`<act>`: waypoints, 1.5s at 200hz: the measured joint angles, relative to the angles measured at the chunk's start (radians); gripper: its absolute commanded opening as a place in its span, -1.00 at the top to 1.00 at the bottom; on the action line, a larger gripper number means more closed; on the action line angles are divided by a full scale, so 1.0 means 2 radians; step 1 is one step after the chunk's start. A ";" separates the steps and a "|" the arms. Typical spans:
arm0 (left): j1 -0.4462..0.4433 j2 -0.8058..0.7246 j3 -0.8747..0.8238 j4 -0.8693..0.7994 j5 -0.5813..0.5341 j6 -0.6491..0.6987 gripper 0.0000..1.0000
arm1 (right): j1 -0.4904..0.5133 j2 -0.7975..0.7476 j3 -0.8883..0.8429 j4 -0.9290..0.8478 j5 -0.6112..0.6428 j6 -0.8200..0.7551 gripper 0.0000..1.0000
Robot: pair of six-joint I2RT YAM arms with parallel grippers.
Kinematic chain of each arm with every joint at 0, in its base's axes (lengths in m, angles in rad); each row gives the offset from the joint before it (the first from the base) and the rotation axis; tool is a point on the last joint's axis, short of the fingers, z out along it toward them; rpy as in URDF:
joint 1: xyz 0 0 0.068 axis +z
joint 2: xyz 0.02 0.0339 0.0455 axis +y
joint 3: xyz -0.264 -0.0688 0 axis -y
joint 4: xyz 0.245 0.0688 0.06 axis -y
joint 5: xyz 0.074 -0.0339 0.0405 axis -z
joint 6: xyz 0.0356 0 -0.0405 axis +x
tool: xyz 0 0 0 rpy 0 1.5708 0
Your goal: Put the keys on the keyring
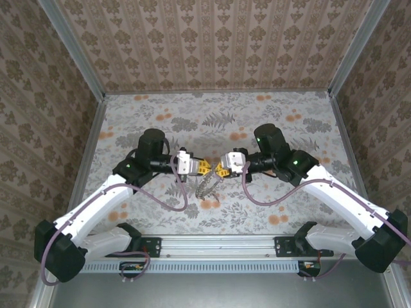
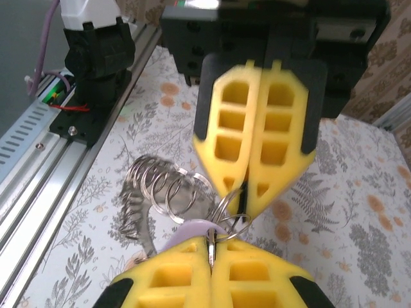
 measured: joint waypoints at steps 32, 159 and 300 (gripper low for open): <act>0.013 -0.004 -0.010 0.041 0.022 -0.034 1.00 | 0.000 -0.004 -0.025 0.023 0.006 0.010 0.95; 0.021 -0.003 -0.018 0.124 0.043 -0.121 1.00 | -0.003 -0.048 -0.070 0.073 0.021 0.055 0.45; 0.007 0.000 -0.019 0.126 0.043 -0.127 1.00 | -0.010 -0.053 -0.070 0.142 0.023 0.105 0.61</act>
